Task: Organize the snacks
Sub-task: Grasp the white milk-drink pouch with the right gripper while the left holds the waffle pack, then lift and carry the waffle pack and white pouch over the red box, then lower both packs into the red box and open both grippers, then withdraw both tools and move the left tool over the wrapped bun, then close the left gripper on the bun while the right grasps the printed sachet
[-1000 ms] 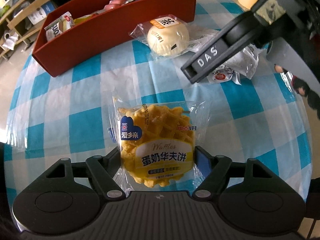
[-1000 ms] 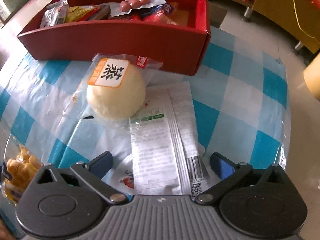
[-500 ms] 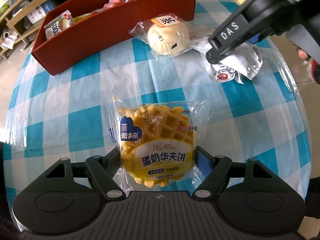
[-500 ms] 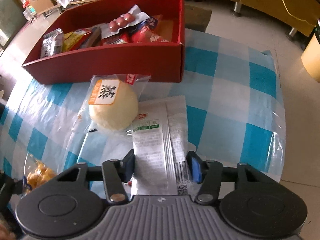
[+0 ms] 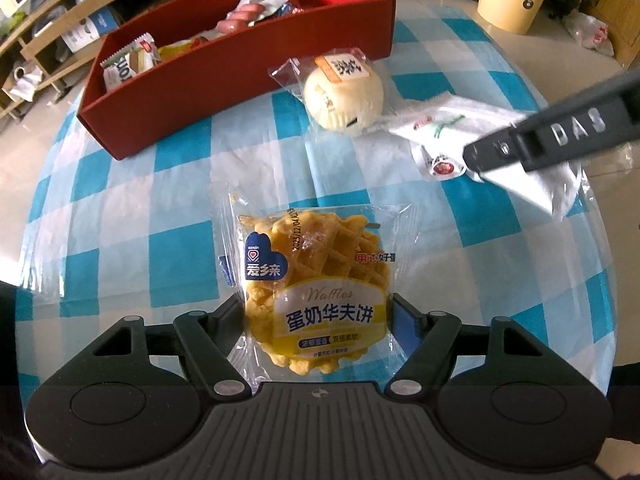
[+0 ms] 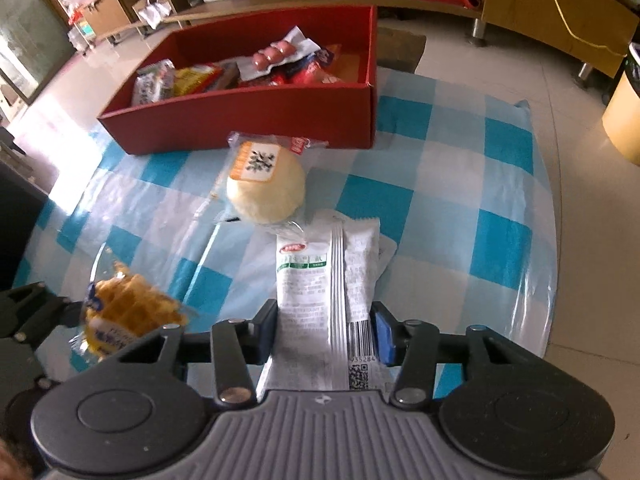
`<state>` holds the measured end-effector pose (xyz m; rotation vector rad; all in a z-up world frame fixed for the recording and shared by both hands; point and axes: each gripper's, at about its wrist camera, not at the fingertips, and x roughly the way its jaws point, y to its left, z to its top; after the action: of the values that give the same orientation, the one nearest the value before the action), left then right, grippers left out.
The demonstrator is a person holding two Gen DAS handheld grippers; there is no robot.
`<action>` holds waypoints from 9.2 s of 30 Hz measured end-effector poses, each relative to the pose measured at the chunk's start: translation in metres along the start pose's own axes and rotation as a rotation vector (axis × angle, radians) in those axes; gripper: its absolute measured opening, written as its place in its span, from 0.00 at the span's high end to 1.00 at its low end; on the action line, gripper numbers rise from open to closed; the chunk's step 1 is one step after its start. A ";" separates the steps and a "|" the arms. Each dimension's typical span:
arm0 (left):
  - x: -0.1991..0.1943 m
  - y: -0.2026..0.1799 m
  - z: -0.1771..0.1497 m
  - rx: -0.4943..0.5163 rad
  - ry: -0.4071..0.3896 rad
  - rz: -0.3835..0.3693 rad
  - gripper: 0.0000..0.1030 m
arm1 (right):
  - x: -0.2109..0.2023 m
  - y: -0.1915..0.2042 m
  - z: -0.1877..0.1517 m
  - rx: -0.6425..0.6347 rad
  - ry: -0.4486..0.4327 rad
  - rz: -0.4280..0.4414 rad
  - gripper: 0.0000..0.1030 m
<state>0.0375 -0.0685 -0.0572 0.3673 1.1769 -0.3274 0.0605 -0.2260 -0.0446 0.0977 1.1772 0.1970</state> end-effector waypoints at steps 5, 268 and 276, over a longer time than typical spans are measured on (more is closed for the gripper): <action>-0.007 0.002 0.001 -0.011 -0.019 0.005 0.24 | -0.013 0.003 -0.010 0.020 -0.030 0.022 0.59; 0.036 0.079 0.034 -0.121 0.024 0.004 0.35 | 0.048 0.025 -0.002 0.016 -0.048 -0.117 0.47; 0.026 0.083 0.027 -0.140 0.024 0.024 0.37 | 0.040 0.028 -0.016 0.034 -0.039 -0.084 0.49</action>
<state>0.1046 -0.0080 -0.0632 0.2633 1.2108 -0.2186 0.0575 -0.1904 -0.0822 0.0813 1.1435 0.1013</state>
